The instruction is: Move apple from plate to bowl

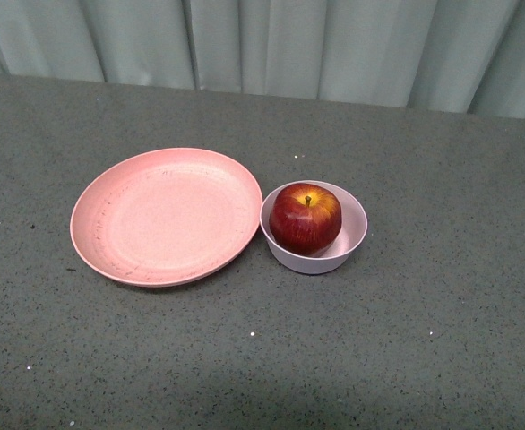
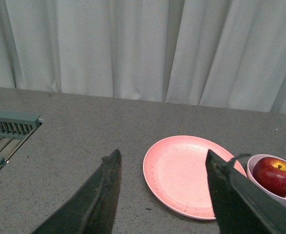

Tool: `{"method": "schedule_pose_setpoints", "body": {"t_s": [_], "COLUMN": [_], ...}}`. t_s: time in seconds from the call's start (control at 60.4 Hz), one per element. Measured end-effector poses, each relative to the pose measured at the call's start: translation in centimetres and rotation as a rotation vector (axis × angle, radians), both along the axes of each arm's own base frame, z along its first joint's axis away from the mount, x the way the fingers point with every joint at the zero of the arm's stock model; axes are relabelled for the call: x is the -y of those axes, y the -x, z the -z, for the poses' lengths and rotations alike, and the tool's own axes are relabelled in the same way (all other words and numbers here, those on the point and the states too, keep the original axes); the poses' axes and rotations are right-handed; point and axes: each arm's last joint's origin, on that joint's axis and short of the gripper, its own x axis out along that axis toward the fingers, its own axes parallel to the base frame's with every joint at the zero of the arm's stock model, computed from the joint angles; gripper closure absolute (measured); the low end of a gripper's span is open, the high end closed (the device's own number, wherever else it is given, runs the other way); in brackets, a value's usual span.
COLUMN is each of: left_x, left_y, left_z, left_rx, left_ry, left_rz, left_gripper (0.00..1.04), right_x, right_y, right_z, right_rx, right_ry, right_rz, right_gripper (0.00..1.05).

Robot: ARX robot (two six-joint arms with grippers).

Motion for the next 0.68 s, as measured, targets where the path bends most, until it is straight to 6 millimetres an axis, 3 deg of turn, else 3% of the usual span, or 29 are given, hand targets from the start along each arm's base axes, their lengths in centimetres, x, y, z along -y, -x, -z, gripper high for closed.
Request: {"method": "schedule_pose_setpoints", "body": {"t_s": [0.133, 0.679], "left_x": [0.00, 0.00], "left_y": [0.00, 0.00], "left_z": [0.00, 0.00], "left_rx": [0.000, 0.000], "left_ry": [-0.002, -0.002], "left_rz": [0.000, 0.000], "left_gripper": [0.05, 0.07], "right_x": [0.00, 0.00], "right_y": [0.00, 0.00], "right_z": [0.00, 0.00], "right_rx": [0.000, 0.000], "right_ry": [0.000, 0.000], "right_rz": [0.000, 0.000], "right_gripper": [0.09, 0.09]}}
